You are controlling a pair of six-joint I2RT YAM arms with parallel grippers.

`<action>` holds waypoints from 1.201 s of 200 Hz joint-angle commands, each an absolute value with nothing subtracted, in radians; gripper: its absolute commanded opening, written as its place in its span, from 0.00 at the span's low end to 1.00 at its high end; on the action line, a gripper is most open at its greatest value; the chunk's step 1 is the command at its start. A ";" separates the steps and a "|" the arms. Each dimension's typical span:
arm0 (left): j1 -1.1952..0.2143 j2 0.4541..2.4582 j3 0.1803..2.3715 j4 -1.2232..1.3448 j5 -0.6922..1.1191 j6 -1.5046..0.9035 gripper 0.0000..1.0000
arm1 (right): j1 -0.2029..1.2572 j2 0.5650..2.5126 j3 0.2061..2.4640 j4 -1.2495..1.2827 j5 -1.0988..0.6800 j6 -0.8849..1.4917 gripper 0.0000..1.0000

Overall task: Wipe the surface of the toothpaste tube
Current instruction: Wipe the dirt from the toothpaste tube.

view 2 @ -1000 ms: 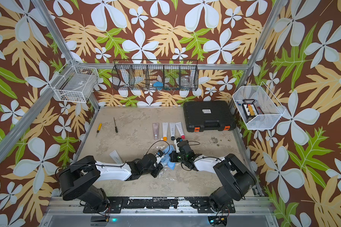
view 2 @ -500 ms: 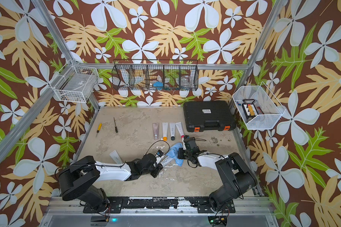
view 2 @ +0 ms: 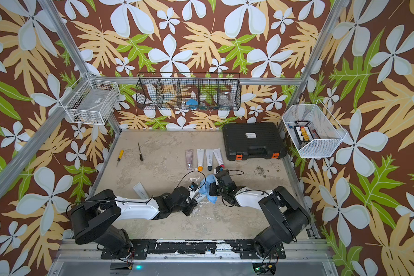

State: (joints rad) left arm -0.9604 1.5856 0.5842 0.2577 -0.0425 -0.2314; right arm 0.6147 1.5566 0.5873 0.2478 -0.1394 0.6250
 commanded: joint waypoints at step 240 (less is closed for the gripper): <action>-0.958 1.568 0.577 0.270 -0.038 -0.218 0.14 | 0.571 1.608 0.594 0.163 -0.198 0.618 0.00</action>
